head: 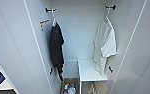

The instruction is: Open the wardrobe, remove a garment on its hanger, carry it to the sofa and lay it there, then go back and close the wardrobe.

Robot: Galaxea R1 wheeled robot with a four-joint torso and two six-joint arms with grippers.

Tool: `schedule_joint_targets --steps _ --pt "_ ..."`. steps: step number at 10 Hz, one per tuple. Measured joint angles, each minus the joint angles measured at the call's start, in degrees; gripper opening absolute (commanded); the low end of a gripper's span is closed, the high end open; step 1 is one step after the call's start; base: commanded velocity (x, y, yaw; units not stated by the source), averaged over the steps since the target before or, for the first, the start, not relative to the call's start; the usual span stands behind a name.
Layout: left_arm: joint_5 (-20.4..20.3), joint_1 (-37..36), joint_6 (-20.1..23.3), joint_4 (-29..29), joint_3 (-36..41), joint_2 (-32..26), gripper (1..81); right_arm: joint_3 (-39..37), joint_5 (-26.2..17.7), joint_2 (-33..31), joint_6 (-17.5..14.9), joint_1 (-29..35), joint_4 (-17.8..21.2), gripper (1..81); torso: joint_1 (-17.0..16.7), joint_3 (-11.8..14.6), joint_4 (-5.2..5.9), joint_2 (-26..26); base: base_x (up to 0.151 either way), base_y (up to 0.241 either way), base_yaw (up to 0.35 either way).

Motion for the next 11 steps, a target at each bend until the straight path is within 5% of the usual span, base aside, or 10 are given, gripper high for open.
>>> schedule_joint_targets --steps 2,4,8,11 --pt "-0.05 0.02 0.02 0.01 0.00 0.00 81.1 -0.61 9.07 -1.21 0.22 -1.84 12.30 81.1 0.00 0.00 0.00 0.00 0.000 0.000 0.000" --pt "-0.07 0.29 0.00 0.22 0.00 -0.02 81.1 1.95 13.43 -2.61 0.28 -5.10 19.41 81.1 0.00 0.00 0.00 0.00 0.000 0.000 0.000" --pt "0.67 0.66 0.05 3.54 -0.37 -0.55 81.1 7.39 20.07 -7.30 0.63 -12.35 27.68 81.1 0.00 0.00 0.00 0.00 0.000 0.000 0.000" --pt "0.87 1.43 0.11 4.19 -0.63 -1.05 81.1 7.41 22.32 -7.00 0.83 -18.27 29.96 81.1 -0.02 0.02 0.00 -0.02 0.000 0.000 0.000"
